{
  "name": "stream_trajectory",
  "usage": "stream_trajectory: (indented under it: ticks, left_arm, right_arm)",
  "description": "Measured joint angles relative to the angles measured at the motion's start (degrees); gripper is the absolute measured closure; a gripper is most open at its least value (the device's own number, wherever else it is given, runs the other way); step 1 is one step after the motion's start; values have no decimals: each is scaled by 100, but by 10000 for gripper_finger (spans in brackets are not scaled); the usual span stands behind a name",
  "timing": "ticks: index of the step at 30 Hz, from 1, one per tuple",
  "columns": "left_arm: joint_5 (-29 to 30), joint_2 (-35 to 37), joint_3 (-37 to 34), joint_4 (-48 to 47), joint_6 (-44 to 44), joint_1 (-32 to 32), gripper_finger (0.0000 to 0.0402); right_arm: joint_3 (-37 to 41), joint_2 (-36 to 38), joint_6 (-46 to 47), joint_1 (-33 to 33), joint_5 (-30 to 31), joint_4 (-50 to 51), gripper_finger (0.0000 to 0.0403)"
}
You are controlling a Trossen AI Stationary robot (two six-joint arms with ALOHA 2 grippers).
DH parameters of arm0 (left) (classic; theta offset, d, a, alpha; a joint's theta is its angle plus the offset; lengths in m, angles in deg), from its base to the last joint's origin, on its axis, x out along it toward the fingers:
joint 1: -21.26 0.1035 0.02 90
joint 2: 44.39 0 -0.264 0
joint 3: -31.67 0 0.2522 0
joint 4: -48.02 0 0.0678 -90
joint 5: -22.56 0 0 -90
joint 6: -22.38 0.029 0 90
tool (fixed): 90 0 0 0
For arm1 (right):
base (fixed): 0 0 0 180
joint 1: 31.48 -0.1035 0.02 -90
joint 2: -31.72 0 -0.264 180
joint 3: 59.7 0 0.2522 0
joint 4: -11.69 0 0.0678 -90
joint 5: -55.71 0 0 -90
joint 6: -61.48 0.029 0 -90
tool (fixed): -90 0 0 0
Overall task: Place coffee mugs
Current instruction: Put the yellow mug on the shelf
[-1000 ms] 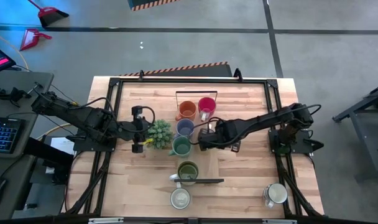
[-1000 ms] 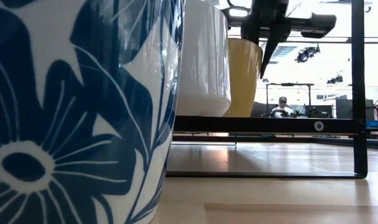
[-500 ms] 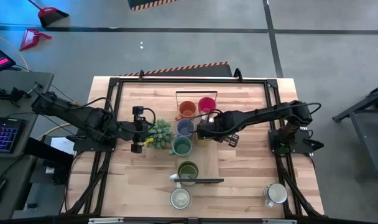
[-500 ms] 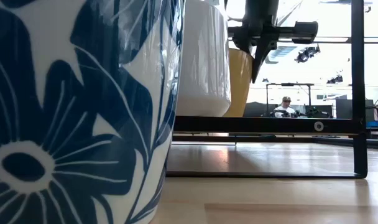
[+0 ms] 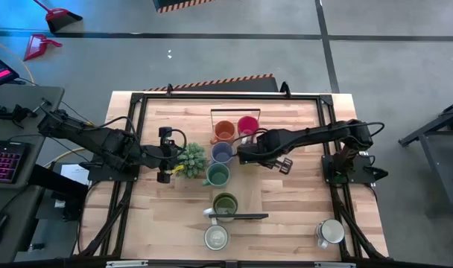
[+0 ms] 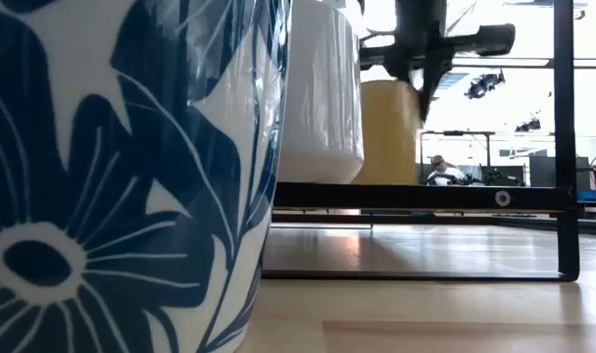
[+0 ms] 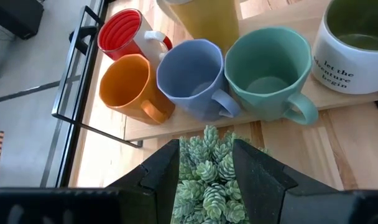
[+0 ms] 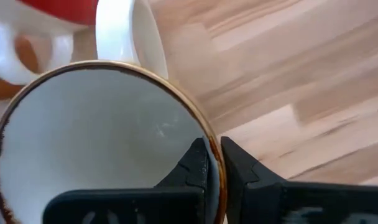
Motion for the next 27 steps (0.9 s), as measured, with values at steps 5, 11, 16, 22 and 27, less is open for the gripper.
stream_trajectory:
  ticks: [5, 11, 16, 22, 27]
  left_arm:
    - [-7, -2, 0, 3, 104, 0, 263]
    - [-17, -2, 0, 8, 192, -1, 263]
    - [-20, -2, 0, 14, 192, 0, 263]
    - [-22, -2, 0, 187, 195, -1, 263]
    - [-22, 0, 0, 182, 195, 0, 263]
  right_arm:
    - [-443, 27, -123, 4, 353, 79, 403]
    - [-501, -15, -206, 11, 450, 153, 403]
    - [-477, -70, -220, 7, 447, 86, 403]
    - [-477, -310, -385, 38, 425, -198, 403]
    - [-477, -339, -431, 92, 384, -201, 403]
